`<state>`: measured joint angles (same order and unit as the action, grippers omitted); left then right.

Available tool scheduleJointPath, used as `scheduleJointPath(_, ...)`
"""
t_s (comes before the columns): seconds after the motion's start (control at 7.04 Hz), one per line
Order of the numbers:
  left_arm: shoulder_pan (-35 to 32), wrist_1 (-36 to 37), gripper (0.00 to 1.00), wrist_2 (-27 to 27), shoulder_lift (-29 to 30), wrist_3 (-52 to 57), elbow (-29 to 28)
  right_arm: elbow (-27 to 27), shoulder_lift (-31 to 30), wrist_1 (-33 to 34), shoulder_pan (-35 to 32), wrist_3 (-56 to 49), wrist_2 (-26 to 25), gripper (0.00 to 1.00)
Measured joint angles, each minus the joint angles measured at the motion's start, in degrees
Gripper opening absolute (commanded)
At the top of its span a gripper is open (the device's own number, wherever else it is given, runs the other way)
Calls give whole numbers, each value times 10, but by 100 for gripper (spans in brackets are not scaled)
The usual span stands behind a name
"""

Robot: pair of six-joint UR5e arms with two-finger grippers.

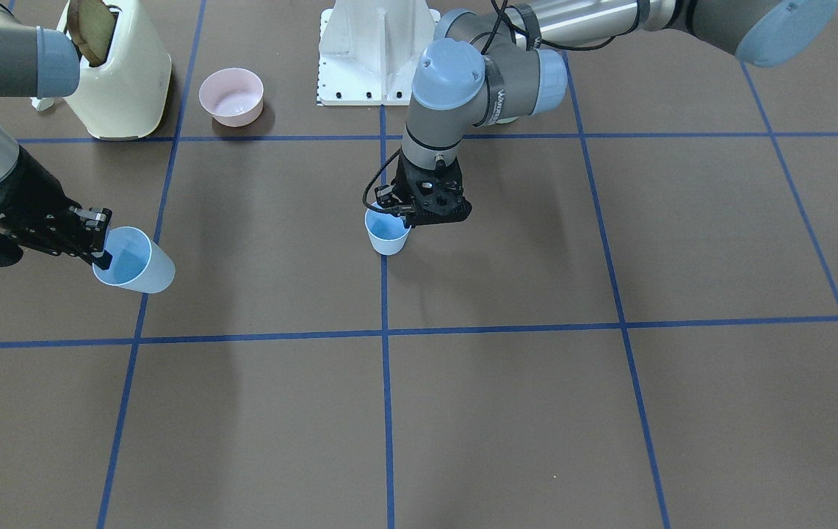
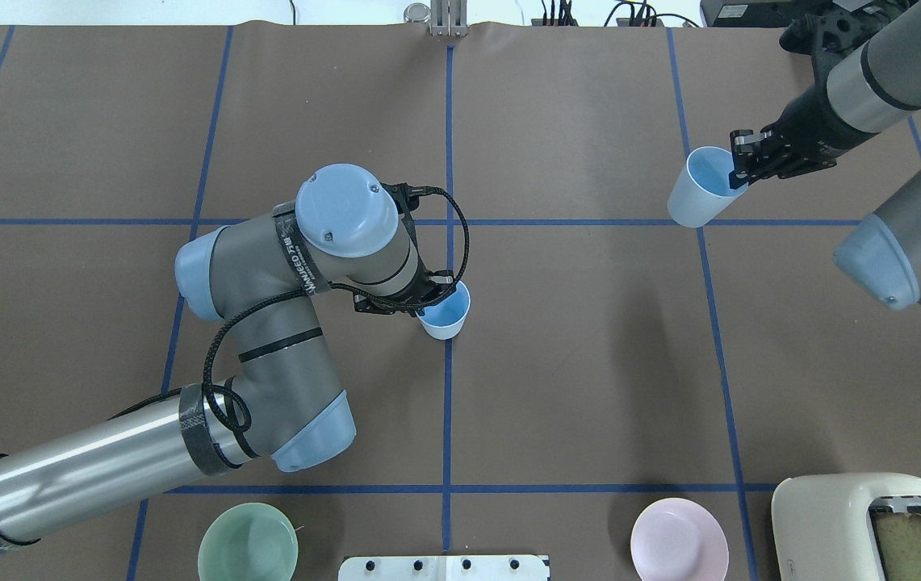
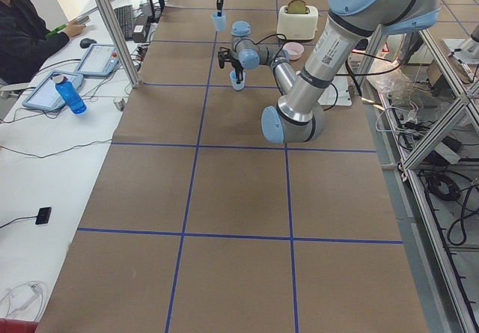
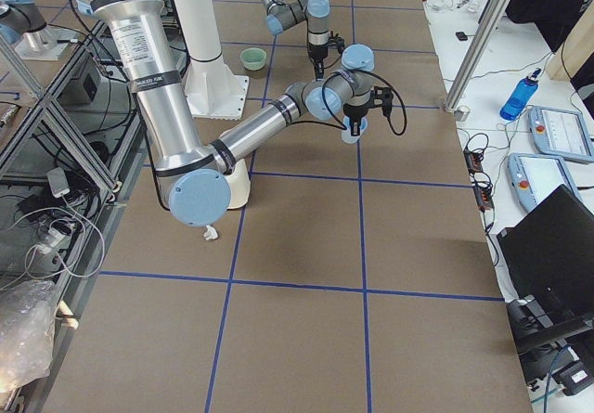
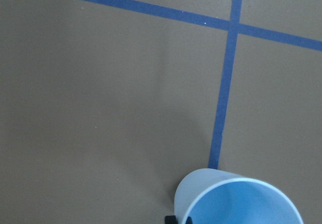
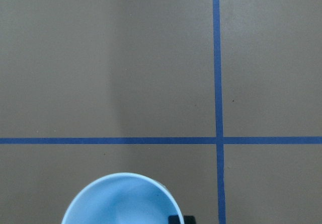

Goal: Stack blue cups with both arms
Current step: 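Carry the left gripper's cup to the table center while the right gripper lifts its cup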

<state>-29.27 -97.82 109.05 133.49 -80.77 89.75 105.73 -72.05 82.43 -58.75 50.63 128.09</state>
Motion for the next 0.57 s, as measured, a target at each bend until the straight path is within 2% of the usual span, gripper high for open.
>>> scheduleJointPath(0.28, 0, -1, 76, 0, 0, 0, 1, 0, 0, 0, -1, 0, 0, 0)
scheduleJointPath(0.43, 0, -5, 98, 0, -1, 1, 2, 0, 0, 0, -1, 0, 0, 0)
scheduleJointPath(0.57, -1, -11, 98, 0, -2, 2, 3, 0, 0, 0, -1, 0, 0, 0)
